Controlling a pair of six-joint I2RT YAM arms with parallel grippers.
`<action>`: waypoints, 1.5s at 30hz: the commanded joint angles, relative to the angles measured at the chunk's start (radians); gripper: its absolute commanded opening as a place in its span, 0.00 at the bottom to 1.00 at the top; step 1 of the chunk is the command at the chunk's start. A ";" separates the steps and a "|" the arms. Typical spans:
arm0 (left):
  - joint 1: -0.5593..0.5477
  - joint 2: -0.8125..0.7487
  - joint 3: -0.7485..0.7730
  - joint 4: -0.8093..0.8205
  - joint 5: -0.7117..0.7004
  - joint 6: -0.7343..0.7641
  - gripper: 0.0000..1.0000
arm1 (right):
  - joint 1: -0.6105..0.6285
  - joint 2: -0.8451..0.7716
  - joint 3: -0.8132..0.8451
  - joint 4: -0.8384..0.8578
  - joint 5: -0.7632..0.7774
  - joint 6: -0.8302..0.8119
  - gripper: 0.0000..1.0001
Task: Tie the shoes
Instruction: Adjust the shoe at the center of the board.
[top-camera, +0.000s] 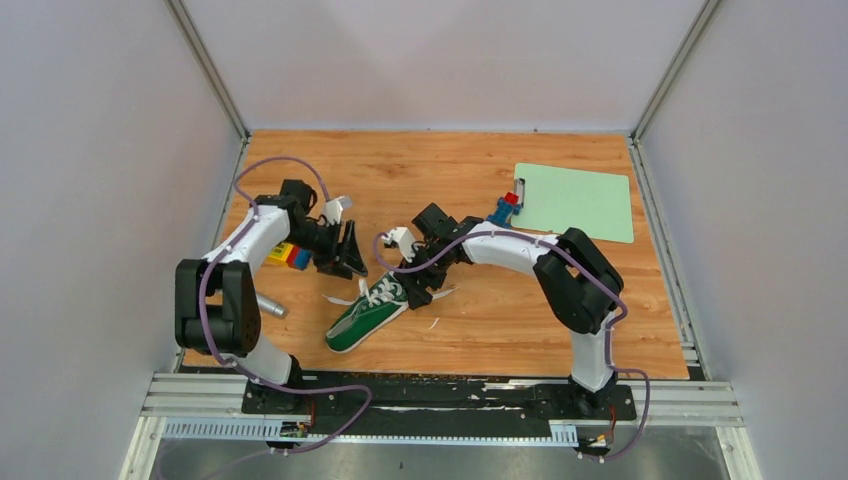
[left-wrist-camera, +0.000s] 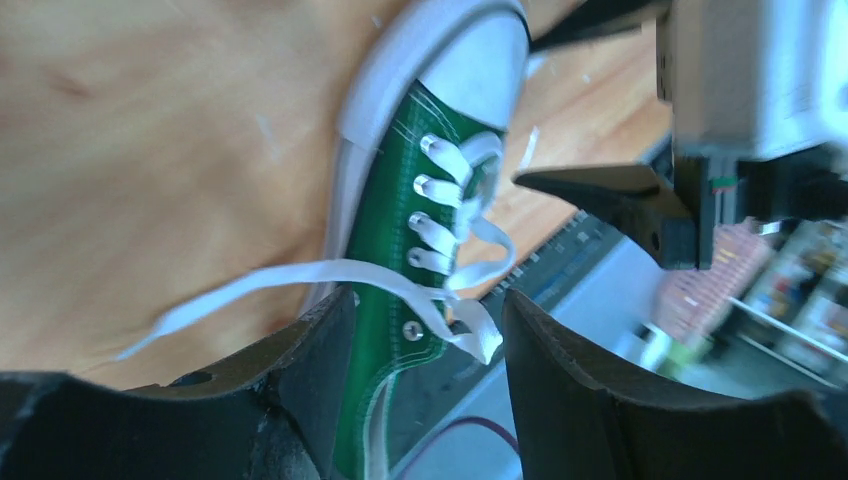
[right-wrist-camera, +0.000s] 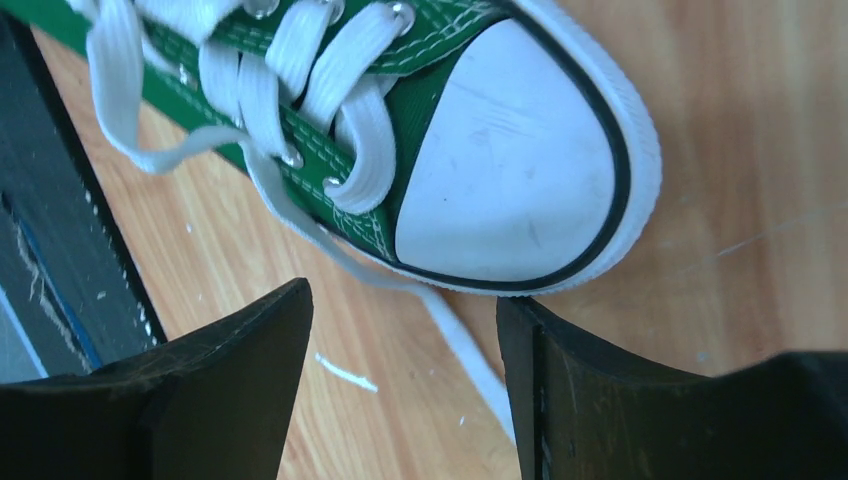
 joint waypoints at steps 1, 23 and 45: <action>-0.018 0.035 -0.096 0.006 0.248 -0.057 0.64 | -0.008 0.042 0.103 0.059 0.024 0.047 0.68; -0.116 0.328 0.148 0.049 0.284 0.021 0.61 | -0.120 0.171 0.259 0.070 0.020 0.069 0.64; -0.051 -0.028 0.228 -0.418 -0.026 0.718 0.62 | -0.113 -0.241 0.053 -0.065 -0.058 -0.023 0.64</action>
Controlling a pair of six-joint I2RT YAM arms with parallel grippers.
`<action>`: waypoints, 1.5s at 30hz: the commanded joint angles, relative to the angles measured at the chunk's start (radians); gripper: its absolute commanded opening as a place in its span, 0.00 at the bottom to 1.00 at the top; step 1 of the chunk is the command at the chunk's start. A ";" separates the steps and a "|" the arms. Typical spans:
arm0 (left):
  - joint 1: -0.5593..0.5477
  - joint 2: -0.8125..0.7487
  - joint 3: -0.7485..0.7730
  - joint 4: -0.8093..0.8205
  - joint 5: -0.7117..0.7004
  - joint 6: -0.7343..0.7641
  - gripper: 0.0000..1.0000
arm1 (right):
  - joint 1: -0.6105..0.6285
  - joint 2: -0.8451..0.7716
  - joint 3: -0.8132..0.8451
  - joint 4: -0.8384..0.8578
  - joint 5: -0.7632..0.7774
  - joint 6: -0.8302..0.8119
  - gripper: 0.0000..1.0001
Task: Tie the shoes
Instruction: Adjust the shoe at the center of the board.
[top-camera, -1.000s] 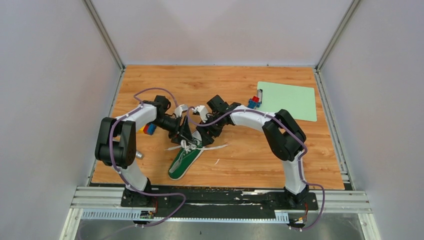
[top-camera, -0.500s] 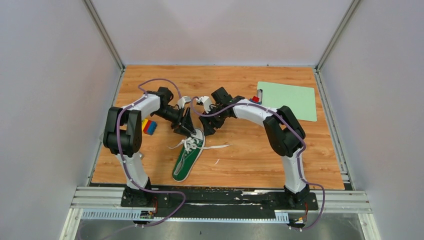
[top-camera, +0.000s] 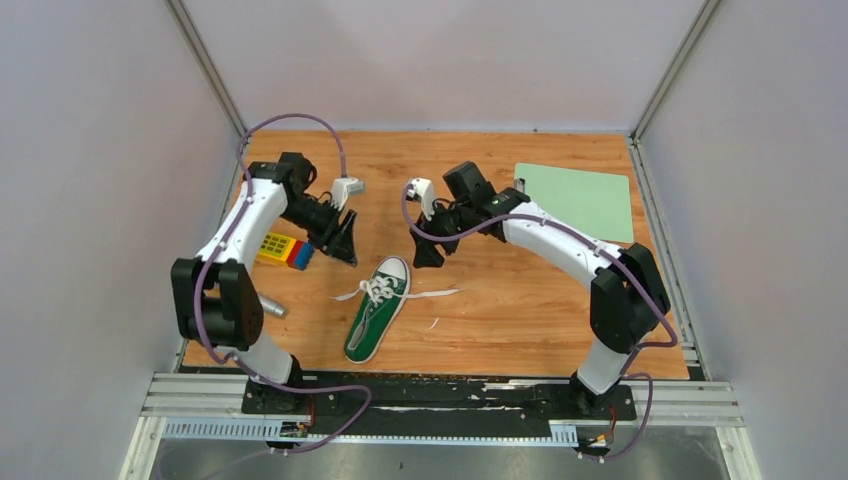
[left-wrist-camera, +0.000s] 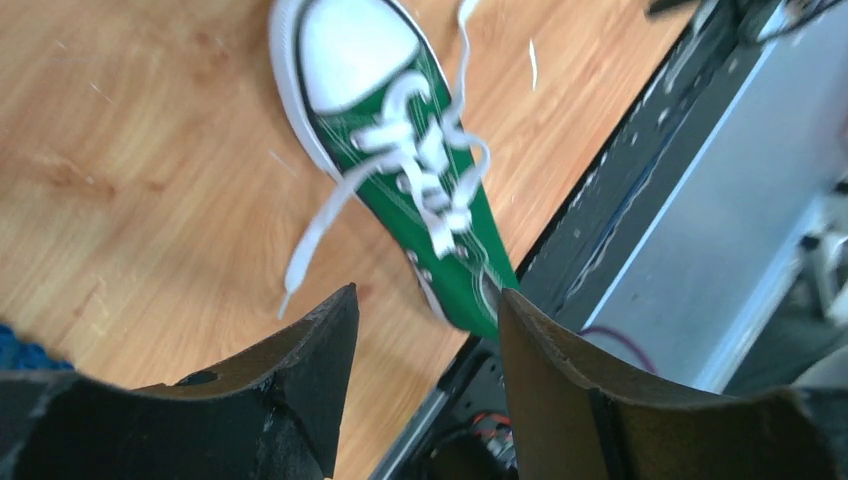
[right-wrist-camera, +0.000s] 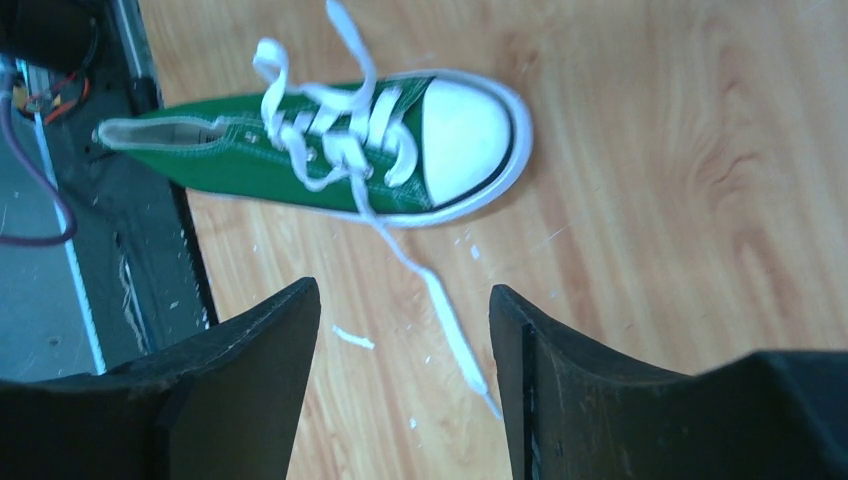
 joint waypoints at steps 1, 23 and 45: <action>-0.031 -0.200 -0.133 -0.071 -0.137 0.245 0.61 | 0.015 -0.073 -0.096 -0.043 0.031 -0.033 0.64; -0.402 -0.239 -0.305 0.213 -0.374 0.008 0.58 | 0.014 -0.184 -0.168 -0.061 0.108 -0.131 0.65; -0.483 -0.017 -0.185 0.235 -0.442 -0.364 0.00 | -0.005 -0.227 -0.178 -0.070 0.120 -0.186 0.65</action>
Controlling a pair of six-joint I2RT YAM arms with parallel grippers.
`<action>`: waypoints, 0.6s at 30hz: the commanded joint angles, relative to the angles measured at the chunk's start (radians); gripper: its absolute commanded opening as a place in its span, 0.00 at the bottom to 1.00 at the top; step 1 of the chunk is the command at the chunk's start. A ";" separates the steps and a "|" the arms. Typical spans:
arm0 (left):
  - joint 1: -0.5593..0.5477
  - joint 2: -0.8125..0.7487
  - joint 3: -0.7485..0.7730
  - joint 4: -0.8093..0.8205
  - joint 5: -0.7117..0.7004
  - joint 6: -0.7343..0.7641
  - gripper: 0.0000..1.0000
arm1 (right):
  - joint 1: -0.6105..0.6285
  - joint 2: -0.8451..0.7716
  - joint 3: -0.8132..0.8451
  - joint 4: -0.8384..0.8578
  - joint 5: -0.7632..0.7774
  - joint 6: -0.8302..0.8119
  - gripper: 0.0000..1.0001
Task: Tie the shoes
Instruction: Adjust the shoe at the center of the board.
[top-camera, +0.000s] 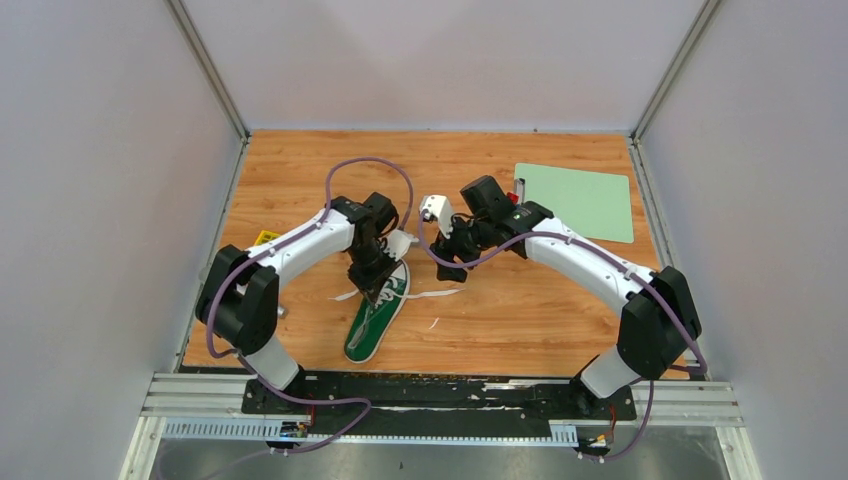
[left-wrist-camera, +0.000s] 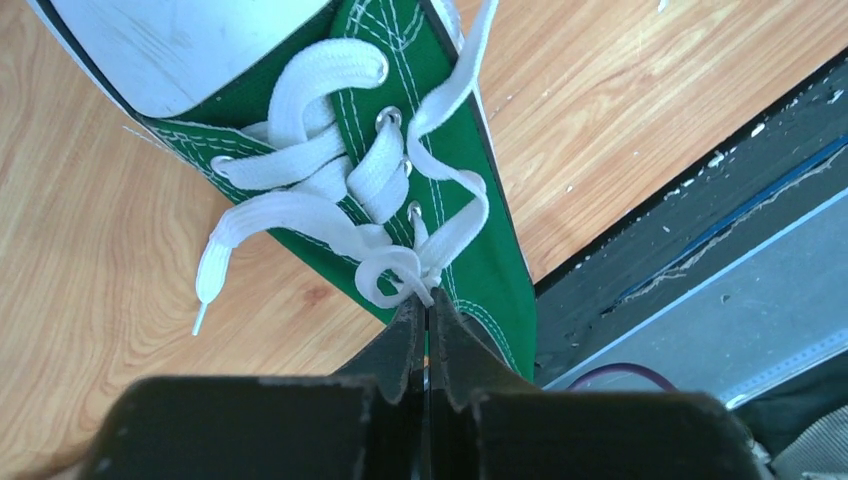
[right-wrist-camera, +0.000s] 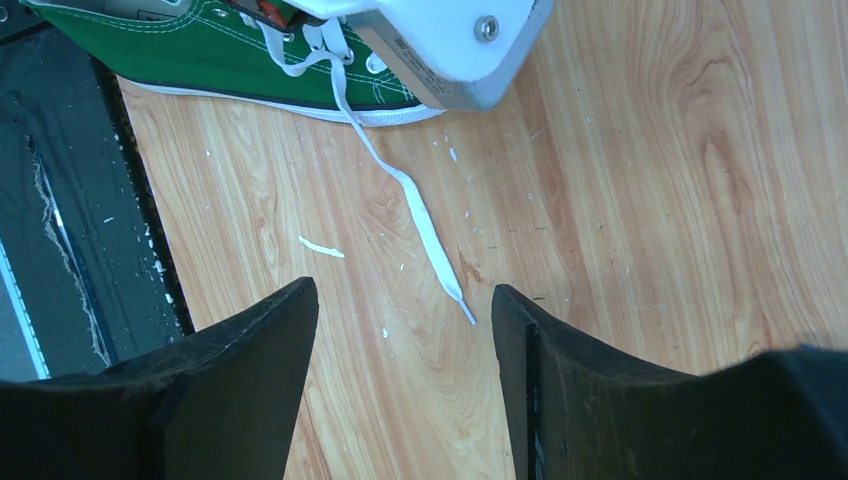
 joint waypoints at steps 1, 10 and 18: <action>-0.002 0.015 0.061 0.049 0.033 -0.056 0.00 | -0.010 -0.033 0.006 0.017 0.014 -0.031 0.65; 0.016 0.075 0.267 0.085 0.030 -0.108 0.00 | -0.020 -0.021 0.020 0.017 0.016 -0.031 0.65; 0.016 0.105 0.211 0.123 0.131 -0.127 0.00 | -0.020 -0.019 0.015 0.015 0.022 -0.037 0.65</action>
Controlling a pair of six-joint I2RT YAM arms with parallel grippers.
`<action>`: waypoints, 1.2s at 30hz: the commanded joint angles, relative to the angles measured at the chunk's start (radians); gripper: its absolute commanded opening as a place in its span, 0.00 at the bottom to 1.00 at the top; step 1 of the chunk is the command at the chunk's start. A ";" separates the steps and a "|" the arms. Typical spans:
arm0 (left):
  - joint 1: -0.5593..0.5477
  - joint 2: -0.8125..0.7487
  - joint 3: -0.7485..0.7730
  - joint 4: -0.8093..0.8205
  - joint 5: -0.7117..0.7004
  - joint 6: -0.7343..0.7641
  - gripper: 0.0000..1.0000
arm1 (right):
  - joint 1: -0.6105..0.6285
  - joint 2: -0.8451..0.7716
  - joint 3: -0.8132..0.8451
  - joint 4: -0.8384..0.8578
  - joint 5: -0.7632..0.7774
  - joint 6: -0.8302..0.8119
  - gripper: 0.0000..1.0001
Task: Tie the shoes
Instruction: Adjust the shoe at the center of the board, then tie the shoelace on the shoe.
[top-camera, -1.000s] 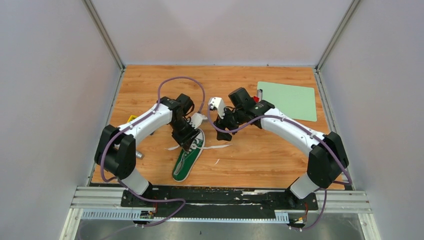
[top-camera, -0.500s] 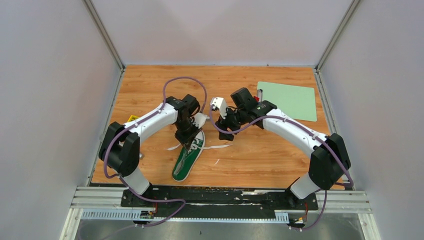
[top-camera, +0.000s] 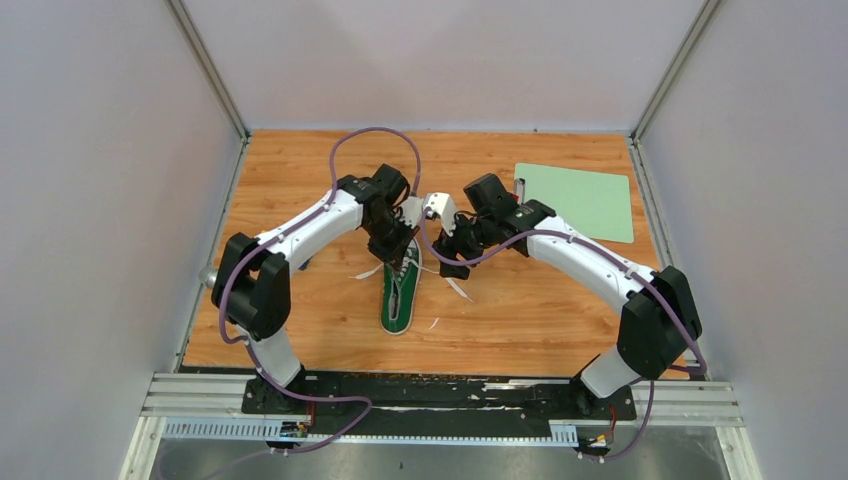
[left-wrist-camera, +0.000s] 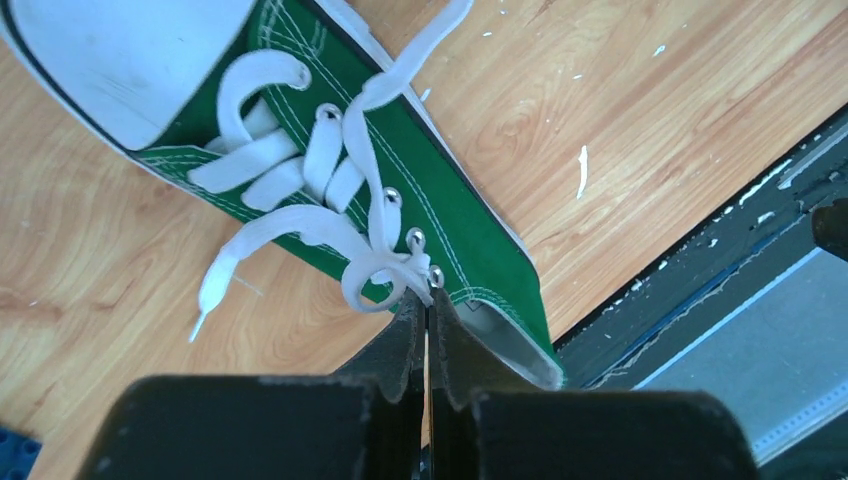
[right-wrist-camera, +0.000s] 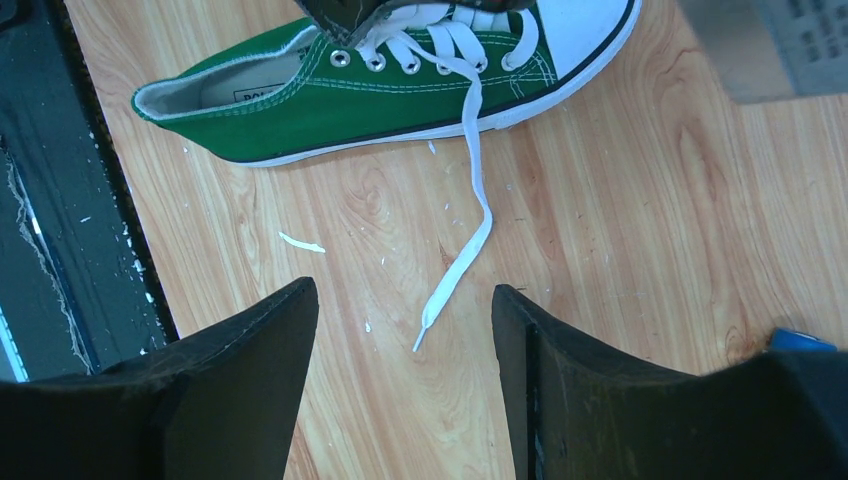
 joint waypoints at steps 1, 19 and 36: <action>0.003 -0.003 -0.029 0.039 0.112 -0.023 0.03 | -0.002 -0.021 0.014 0.015 0.007 -0.021 0.65; 0.166 -0.099 0.012 -0.049 0.366 0.642 0.53 | -0.028 -0.133 0.135 -0.123 -0.094 -0.099 0.65; 0.169 -0.056 -0.071 0.036 0.297 0.662 0.53 | -0.054 -0.081 0.143 -0.079 -0.088 -0.024 0.65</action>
